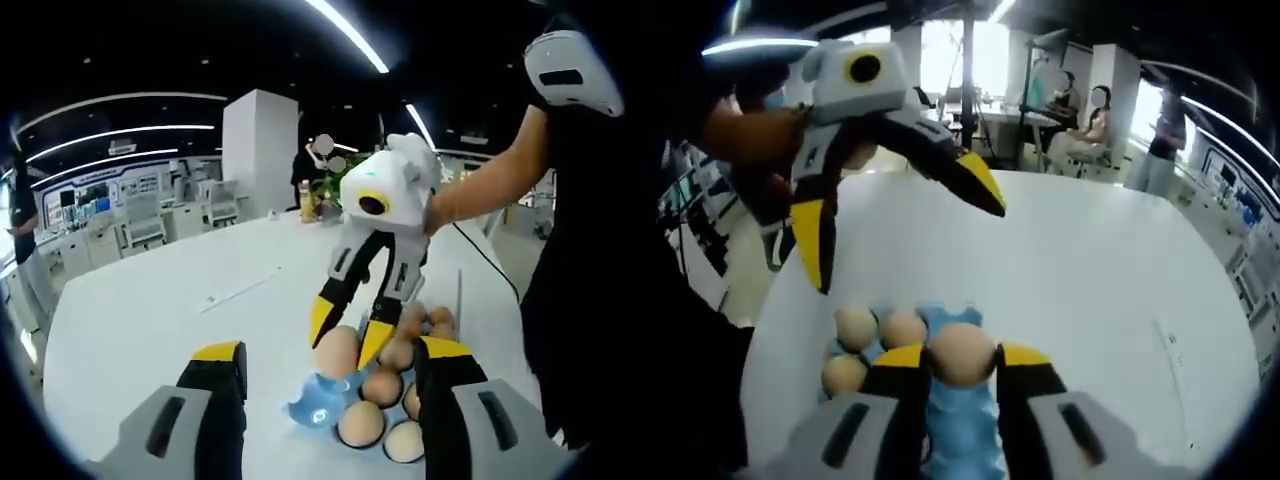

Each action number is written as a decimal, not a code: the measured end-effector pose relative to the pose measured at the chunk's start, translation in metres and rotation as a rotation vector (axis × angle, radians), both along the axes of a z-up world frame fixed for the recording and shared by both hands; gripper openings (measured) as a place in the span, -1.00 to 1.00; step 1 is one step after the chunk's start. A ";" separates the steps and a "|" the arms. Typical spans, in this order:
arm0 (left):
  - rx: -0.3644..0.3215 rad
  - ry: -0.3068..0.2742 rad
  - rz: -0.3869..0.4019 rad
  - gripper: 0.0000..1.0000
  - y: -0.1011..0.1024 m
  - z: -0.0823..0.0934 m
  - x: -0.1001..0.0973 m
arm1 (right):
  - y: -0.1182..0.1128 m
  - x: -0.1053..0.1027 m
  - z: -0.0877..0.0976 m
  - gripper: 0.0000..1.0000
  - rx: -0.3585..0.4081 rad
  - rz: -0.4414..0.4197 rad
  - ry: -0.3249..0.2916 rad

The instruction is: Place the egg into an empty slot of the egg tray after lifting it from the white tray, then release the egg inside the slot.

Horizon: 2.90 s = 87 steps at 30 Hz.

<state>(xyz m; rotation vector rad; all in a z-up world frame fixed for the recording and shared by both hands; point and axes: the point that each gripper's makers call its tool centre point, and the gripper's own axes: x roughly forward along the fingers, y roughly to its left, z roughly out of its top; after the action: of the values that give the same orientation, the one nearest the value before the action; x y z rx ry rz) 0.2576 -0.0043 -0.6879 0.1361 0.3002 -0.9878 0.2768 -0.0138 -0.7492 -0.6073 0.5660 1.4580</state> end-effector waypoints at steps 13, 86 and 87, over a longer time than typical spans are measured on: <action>-0.007 0.000 0.001 0.38 0.000 0.000 0.000 | 0.017 -0.001 -0.012 -0.49 -0.007 0.004 0.011; -0.001 0.005 -0.019 0.29 -0.010 0.002 0.001 | -0.026 0.011 -0.018 -0.43 0.097 -0.137 0.136; 0.000 0.005 -0.021 0.29 -0.011 0.002 0.001 | -0.027 0.011 -0.016 -0.43 0.097 -0.139 0.129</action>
<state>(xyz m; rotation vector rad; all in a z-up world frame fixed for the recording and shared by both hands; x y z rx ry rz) 0.2585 -0.0154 -0.6860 0.1368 0.3034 -1.0091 0.2876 -0.0409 -0.7655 -0.3920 0.6225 1.3910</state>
